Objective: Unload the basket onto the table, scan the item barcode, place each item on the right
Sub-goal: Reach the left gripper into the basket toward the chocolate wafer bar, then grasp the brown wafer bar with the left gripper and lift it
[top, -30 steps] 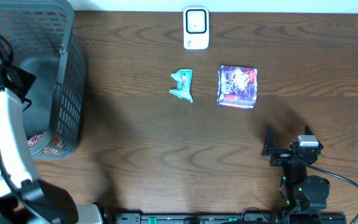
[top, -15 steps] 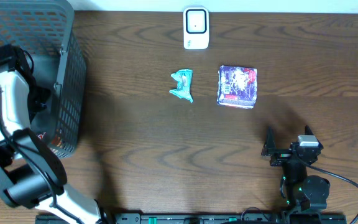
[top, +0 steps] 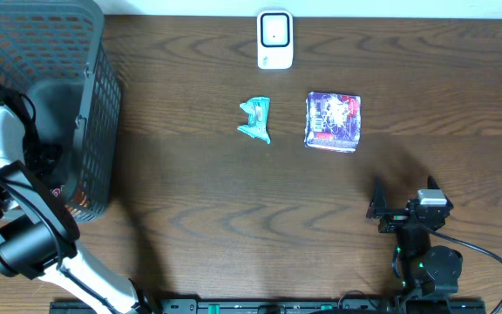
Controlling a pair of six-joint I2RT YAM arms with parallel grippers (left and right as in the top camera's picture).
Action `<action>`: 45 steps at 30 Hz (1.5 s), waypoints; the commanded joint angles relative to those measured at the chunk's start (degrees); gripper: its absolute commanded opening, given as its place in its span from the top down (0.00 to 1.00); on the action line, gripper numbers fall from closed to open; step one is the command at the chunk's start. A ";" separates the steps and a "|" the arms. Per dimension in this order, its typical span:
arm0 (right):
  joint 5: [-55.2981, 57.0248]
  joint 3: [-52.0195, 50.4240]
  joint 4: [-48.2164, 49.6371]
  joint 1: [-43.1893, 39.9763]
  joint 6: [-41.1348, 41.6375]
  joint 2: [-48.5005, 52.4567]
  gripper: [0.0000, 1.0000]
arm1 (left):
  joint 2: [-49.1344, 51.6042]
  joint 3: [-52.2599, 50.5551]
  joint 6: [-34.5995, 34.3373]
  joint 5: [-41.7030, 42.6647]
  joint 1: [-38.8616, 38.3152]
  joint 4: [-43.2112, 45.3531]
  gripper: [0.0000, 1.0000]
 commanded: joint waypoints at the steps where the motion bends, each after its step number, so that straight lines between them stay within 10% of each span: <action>1: 0.09 -0.20 -0.04 0.46 -0.22 -0.24 0.01 | 1.92 -0.87 -0.96 2.10 0.11 -0.31 0.02; 7: 0.09 -0.20 -0.07 0.46 -0.22 -0.24 0.01 | 3.98 -3.15 -0.96 3.69 0.11 0.48 0.14; 17: 0.09 -0.20 -0.07 0.46 -0.22 -0.24 0.01 | 3.96 -3.34 2.40 3.76 0.11 1.33 0.92; 31: 0.09 -0.20 -0.04 0.46 -0.22 -0.24 0.01 | -13.16 12.85 6.43 6.32 -0.07 -1.64 0.92; 39: 0.09 -0.20 -0.07 0.46 -0.22 -0.24 0.01 | -32.06 13.05 6.40 31.93 -5.55 15.87 0.92; 45: 0.09 -0.20 -0.04 0.46 -0.22 -0.24 0.01 | -37.88 13.05 14.14 33.48 -19.56 24.65 0.92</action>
